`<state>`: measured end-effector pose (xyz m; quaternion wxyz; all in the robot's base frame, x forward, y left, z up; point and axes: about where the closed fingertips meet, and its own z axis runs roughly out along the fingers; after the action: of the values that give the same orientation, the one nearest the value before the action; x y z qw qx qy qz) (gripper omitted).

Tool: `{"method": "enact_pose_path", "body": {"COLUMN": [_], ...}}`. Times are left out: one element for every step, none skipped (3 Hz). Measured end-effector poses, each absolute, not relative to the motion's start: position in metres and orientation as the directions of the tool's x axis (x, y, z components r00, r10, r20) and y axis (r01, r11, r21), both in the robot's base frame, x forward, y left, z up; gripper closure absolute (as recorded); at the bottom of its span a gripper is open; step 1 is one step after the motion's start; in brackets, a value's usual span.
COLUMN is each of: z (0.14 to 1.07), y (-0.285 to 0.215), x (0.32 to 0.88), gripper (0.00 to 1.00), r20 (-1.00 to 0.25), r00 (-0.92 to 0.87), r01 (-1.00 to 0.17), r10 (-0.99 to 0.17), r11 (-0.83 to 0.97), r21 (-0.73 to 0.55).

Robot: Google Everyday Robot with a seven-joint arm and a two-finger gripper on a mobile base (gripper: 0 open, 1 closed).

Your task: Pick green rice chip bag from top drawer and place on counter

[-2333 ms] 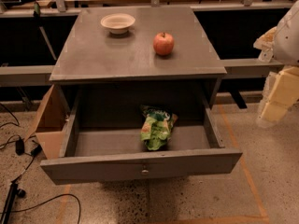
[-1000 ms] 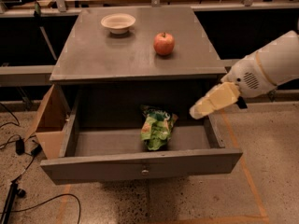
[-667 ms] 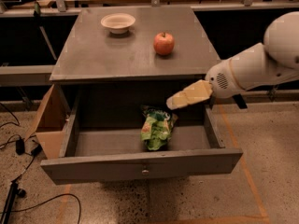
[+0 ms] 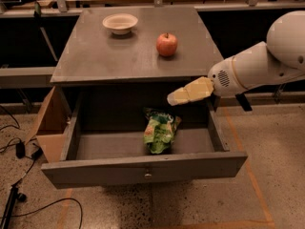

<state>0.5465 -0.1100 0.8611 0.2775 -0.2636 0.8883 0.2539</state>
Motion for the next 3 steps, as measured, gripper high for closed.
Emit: {"method": "enact_pose_path", "body": {"z": [0.831, 0.759, 0.705], "y": [-0.101, -0.083, -0.071], "x": [0.546, 0.548, 0.561], "gripper": [0.00, 0.00, 0.00], "r20": [-0.613, -0.570, -0.562], "r00": [-0.730, -0.779, -0.788], "r01": [-0.584, -0.514, -0.486], "r10": [-0.303, -0.263, -0.252], "r11": [0.743, 0.787, 0.815], "r21": [0.327, 0.340, 0.317]}}
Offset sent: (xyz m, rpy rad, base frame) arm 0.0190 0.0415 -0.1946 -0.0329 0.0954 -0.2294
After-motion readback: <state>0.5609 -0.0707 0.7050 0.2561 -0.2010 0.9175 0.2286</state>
